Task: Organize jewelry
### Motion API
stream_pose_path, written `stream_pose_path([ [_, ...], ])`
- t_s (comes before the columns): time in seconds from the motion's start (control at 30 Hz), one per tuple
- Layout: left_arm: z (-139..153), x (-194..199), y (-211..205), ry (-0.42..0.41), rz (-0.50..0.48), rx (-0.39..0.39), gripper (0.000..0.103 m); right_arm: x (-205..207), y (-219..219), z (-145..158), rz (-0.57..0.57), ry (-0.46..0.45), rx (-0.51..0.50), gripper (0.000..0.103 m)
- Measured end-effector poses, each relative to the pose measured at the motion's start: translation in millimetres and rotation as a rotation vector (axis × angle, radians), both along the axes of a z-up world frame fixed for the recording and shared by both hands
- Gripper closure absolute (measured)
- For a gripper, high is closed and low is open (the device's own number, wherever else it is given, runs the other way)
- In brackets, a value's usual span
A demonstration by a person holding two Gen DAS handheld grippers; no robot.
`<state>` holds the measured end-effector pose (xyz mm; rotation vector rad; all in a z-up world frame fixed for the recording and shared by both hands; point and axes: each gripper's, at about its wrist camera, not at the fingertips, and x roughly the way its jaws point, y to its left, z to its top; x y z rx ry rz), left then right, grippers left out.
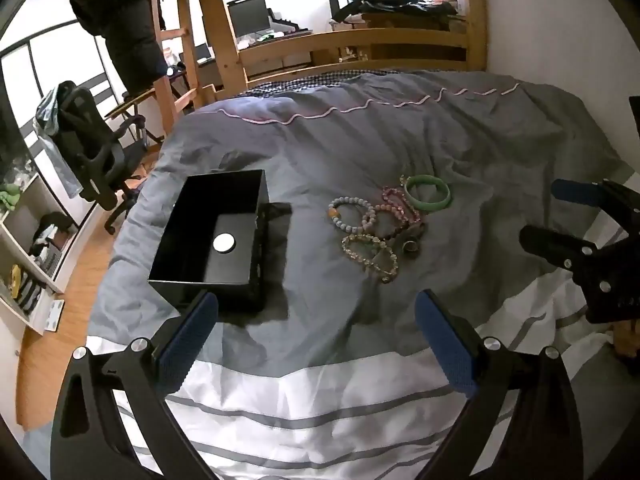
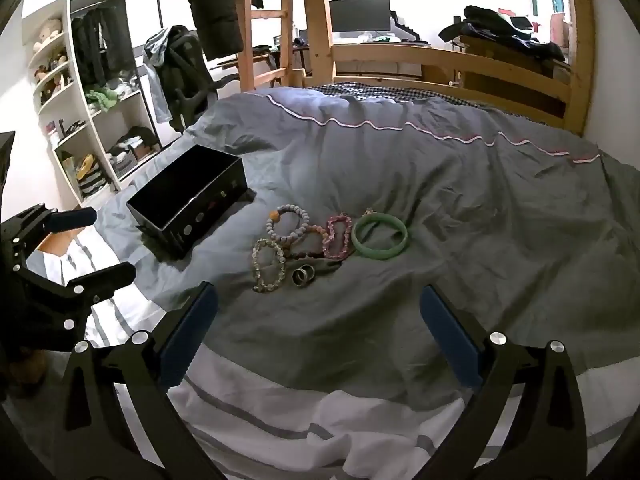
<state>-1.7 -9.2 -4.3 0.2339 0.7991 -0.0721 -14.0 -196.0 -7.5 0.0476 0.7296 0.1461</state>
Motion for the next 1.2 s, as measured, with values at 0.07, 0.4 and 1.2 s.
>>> stream_pose_path([
  [0.07, -0.3, -1.0, -1.2, -0.007, 0.001, 0.005, 0.006, -0.7, -1.4, 1.4, -0.001, 0.001, -0.001, 0.004],
  [0.4, -0.8, 0.5, -0.9, -0.003, 0.011, 0.003, 0.006, 0.2, -0.1, 1.5, 0.003, 0.003, -0.007, 0.004],
  [1.2, -2.6, 2.6, 0.0, 0.011, 0.026, 0.008, 0.006, -0.3, 1.7, -0.5, 0.005, 0.013, -0.015, 0.004],
])
